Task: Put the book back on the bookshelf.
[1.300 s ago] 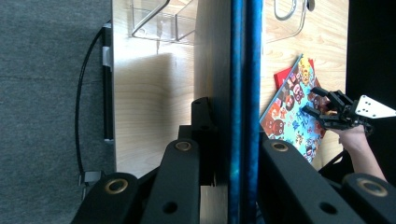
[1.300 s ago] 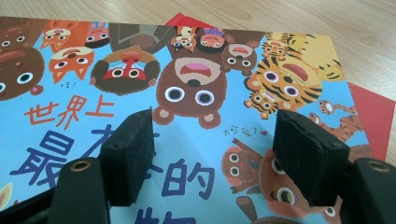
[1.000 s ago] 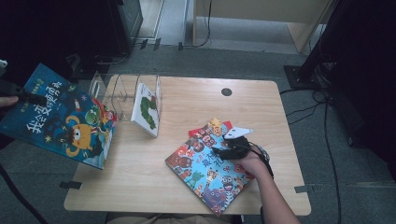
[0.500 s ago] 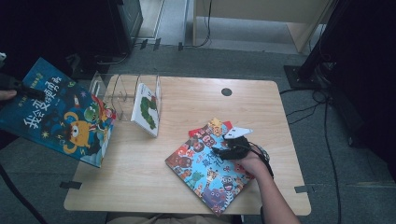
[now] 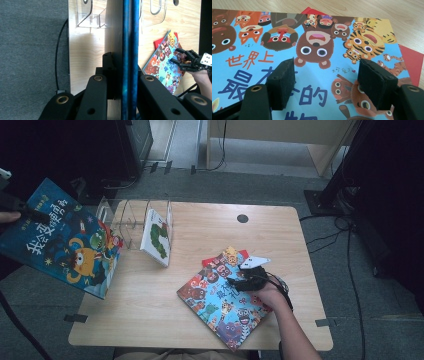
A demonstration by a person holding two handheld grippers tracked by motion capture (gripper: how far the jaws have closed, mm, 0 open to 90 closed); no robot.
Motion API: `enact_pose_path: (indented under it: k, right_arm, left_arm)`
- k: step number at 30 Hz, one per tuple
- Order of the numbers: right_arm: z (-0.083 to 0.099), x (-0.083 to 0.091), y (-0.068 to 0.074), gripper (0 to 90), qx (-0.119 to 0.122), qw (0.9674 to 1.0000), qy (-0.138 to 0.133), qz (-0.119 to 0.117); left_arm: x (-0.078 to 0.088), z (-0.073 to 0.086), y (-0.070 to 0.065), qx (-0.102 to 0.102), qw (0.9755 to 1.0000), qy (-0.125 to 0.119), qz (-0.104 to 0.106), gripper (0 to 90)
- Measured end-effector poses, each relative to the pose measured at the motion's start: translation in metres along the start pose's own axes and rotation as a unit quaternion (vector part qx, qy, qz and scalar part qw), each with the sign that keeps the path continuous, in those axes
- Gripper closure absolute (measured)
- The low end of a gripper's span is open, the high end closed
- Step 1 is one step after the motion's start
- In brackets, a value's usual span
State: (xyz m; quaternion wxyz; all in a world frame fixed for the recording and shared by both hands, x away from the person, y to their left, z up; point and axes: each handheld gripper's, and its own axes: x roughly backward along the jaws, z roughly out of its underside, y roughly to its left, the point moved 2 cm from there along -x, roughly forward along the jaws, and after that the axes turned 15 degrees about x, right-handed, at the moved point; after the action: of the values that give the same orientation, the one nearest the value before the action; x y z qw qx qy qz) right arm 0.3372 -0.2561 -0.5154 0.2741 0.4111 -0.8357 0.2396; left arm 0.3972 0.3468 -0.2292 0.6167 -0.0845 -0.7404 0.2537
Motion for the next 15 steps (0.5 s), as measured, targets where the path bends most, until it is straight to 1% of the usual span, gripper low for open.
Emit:
enact_pose_path:
  k: [3, 6, 7, 10, 15]
  right_arm:
    - [0.000, 0.000, 0.000, 30.2, 0.000, 1.0000, 0.000, 0.000]
    - [0.000, 0.000, 0.000, 30.4, 0.001, 1.0000, 0.001, 0.000]
    - [0.000, 0.000, 0.000, 30.5, 0.000, 1.0000, 0.000, 0.001]
    - [0.000, 0.000, 0.000, 30.5, 0.000, 1.0000, 0.000, 0.000]
    - [0.000, 0.000, 0.000, 30.6, 0.000, 1.0000, 0.000, 0.000]
  left_arm:
    - [0.000, 0.000, -0.001, 0.000, 1.0000, -0.003, -0.001, 82.8]
    - [-0.002, -0.002, -0.006, 0.003, 1.0000, -0.003, -0.005, 82.7]
    - [-0.003, -0.002, -0.008, -0.002, 1.0000, -0.001, -0.008, 82.7]
    - [-0.006, -0.005, -0.014, -0.005, 0.9998, -0.003, -0.018, 82.6]
    - [-0.010, -0.012, -0.015, 0.004, 0.9999, -0.009, -0.013, 82.6]
